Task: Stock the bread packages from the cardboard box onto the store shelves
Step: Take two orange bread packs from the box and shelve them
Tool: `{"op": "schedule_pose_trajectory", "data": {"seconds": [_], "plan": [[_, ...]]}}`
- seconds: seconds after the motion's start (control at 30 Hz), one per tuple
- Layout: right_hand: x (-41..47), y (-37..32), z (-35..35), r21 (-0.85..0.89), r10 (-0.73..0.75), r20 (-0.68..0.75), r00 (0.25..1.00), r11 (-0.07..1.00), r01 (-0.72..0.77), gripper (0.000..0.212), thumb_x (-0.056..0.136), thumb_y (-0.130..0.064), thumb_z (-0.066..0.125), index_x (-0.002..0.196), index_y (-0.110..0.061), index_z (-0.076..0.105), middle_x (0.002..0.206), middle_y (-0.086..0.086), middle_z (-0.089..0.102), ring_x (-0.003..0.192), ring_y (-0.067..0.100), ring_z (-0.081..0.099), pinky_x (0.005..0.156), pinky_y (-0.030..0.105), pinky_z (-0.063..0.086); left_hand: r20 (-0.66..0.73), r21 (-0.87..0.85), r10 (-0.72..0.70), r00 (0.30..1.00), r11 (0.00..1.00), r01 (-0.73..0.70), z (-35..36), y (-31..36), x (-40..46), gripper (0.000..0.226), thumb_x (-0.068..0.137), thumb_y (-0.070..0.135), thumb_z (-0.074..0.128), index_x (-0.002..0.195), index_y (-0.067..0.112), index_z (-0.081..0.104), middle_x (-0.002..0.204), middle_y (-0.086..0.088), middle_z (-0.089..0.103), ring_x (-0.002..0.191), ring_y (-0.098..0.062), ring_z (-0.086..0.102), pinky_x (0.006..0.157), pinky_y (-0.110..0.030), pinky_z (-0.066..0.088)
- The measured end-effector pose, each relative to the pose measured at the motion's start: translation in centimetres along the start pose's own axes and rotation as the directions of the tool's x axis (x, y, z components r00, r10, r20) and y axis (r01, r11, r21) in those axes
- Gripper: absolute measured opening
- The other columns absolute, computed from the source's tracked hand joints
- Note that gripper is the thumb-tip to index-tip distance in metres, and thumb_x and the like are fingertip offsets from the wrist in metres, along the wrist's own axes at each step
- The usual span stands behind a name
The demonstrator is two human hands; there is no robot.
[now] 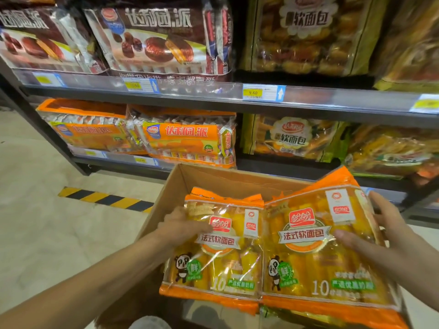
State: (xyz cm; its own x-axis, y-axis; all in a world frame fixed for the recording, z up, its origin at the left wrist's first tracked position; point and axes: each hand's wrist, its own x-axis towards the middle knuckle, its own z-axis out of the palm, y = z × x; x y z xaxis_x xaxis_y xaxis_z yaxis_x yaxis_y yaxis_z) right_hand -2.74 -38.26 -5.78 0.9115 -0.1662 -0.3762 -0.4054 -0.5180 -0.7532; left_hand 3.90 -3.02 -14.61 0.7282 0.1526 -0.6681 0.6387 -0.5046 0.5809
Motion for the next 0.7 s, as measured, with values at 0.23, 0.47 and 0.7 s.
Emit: {"op": "schedule_pose_trajectory", "data": {"seconds": [0.23,0.47,0.7], "plan": [[-0.1,0.7,0.0,-0.029,0.026,0.045,0.999,0.999,-0.025,0.157,0.019,-0.100,0.068,0.158,-0.049,0.016,0.127,-0.012,0.062,0.096,0.015,0.071,0.087,0.050,0.061,-0.004,-0.164,0.196,0.981,0.967,-0.194,-1.6,-0.6,-3.1,0.078,0.076,0.019,0.089,0.131,0.028,0.034,0.110,0.005,0.069,0.090,-0.011,0.075,0.073,-0.028,0.062],[0.3,0.4,0.0,0.069,0.065,0.093,0.994,0.995,-0.071,0.148,0.033,-0.080,0.088,0.159,-0.051,0.015,0.125,-0.009,0.071,0.093,0.020,0.079,0.087,0.049,0.063,0.085,-0.229,0.223,0.971,0.953,-0.199,-2.7,0.4,-5.0,0.074,0.068,0.028,0.094,0.127,0.024,0.049,0.102,0.000,0.081,0.088,-0.018,0.080,0.076,-0.035,0.062],[0.9,0.1,-0.4,0.180,0.104,0.200,0.974,0.974,-0.141,0.099,0.074,-0.029,0.092,0.155,-0.033,0.035,0.096,-0.006,0.082,0.080,0.018,0.081,0.061,0.030,0.064,-0.076,-0.235,0.349,0.934,0.904,-0.356,-6.6,2.1,-8.3,0.080,0.050,0.044,0.101,0.117,0.033,0.059,0.094,0.004,0.081,0.079,-0.025,0.080,0.075,-0.045,0.061]]}}
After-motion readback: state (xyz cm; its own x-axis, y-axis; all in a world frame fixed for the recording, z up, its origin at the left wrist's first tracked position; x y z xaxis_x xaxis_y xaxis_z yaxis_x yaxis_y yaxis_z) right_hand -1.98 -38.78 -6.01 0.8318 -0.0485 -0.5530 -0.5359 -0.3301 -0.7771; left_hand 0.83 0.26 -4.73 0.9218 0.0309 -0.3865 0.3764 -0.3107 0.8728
